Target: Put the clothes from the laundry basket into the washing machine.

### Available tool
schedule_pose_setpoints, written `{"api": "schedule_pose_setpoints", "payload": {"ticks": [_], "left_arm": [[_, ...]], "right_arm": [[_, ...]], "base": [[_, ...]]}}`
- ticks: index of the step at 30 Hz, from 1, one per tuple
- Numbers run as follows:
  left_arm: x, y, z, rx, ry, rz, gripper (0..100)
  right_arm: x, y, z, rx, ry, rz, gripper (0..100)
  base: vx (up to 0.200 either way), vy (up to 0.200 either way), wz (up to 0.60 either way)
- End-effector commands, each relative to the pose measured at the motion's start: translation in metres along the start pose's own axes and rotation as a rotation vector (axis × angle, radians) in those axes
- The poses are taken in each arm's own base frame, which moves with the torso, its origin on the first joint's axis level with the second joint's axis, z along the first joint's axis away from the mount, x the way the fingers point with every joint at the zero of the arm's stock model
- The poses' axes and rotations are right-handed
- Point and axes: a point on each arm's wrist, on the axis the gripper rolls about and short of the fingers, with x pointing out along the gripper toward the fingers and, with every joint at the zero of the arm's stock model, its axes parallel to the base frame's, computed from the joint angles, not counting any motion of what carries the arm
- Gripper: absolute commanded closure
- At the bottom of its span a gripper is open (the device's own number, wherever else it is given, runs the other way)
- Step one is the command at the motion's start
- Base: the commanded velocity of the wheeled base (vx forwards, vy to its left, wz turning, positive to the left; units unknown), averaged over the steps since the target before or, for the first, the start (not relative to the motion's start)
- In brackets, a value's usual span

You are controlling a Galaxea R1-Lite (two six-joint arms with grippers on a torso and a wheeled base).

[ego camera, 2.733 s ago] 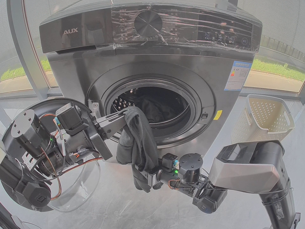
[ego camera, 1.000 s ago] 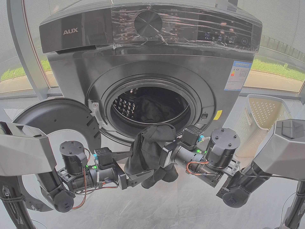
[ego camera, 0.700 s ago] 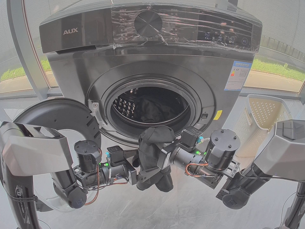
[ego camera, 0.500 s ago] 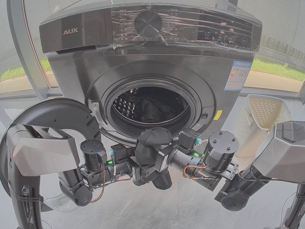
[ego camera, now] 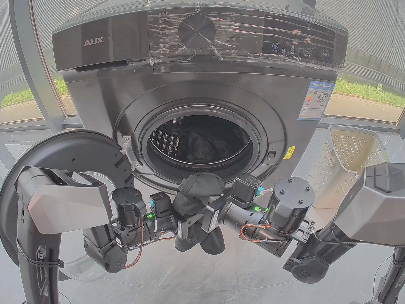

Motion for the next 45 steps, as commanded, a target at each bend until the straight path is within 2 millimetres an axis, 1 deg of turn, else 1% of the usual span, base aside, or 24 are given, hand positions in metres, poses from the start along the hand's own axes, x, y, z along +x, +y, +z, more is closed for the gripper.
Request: {"api": "schedule_pose_setpoints", "payload": {"ticks": [1, 4, 5, 9, 11, 18, 22, 26, 27, 31, 32, 35, 36, 37, 38, 42, 45], "left_arm": [[0.001, 0.001, 0.001, -0.005, -0.009, 0.002, 100], [0.002, 0.002, 0.0, -0.017, -0.011, 0.005, 100], [0.002, 0.006, 0.002, -0.032, -0.019, 0.021, 100], [0.004, 0.017, 0.009, -0.043, -0.061, 0.092, 100], [0.003, 0.019, 0.012, -0.041, -0.071, 0.106, 100], [-0.003, 0.017, 0.025, -0.043, -0.1, 0.11, 100], [-0.005, 0.015, 0.03, -0.039, -0.115, 0.108, 100], [-0.007, 0.014, 0.036, -0.048, -0.13, 0.106, 100], [-0.007, 0.014, 0.038, -0.051, -0.136, 0.105, 100], [-0.011, 0.012, 0.045, -0.054, -0.153, 0.104, 100], [-0.015, 0.01, 0.048, -0.052, -0.157, 0.105, 100], [-0.026, 0.004, 0.059, -0.062, -0.178, 0.104, 100], [-0.029, 0.003, 0.061, -0.065, -0.181, 0.103, 100], [-0.033, 0.0, 0.065, -0.076, -0.189, 0.097, 100], [-0.035, -0.001, 0.067, -0.08, -0.193, 0.094, 100], [-0.037, -0.001, 0.069, -0.079, -0.198, 0.098, 100], [-0.039, -0.002, 0.066, -0.082, -0.185, 0.1, 100]], "right_arm": [[0.001, 0.001, -0.004, 0.003, 0.003, 0.003, 100], [0.001, 0.0, -0.006, 0.002, 0.009, 0.0, 100], [0.0, 0.0, -0.007, 0.005, 0.013, -0.002, 100], [-0.007, -0.001, -0.012, 0.008, 0.045, -0.024, 100], [-0.012, -0.002, -0.016, 0.007, 0.076, -0.033, 100], [-0.028, -0.011, -0.031, -0.004, 0.16, -0.067, 100], [-0.033, -0.01, -0.033, -0.002, 0.178, -0.063, 100], [-0.033, -0.009, -0.034, -0.003, 0.182, -0.057, 100], [-0.034, -0.009, -0.034, -0.003, 0.183, -0.057, 0], [-0.039, -0.01, -0.037, -0.002, 0.206, -0.064, 0], [-0.045, -0.01, -0.038, -0.003, 0.224, -0.066, 0], [-0.074, -0.014, -0.042, -0.01, 0.317, -0.078, 0], [-0.079, -0.015, -0.043, -0.01, 0.34, -0.083, 0], [-0.091, -0.016, -0.044, -0.009, 0.383, -0.087, 0], [-0.098, -0.018, -0.042, -0.005, 0.395, -0.088, 0], [-0.12, -0.027, -0.036, 0.006, 0.405, -0.125, 0], [-0.128, -0.035, -0.035, 0.019, 0.401, -0.167, 0]], "base": [[0.0, 0.0, 0.0], [0.0, 0.0, 0.0], [0.0, 0.0, 0.0], [0.0, 0.0, 0.0], [0.0, 0.0, 0.0], [0.0, 0.0, 0.0], [0.0, 0.0, 0.0], [0.0, 0.0, 0.0], [0.0, 0.0, 0.0], [0.0, 0.0, 0.0], [0.0, 0.0, 0.0], [0.0, 0.0, 0.0], [0.0, 0.0, 0.0], [0.0, 0.0, 0.0], [0.0, 0.0, 0.0], [0.0, 0.0, 0.0], [0.0, 0.0, 0.0]]}}
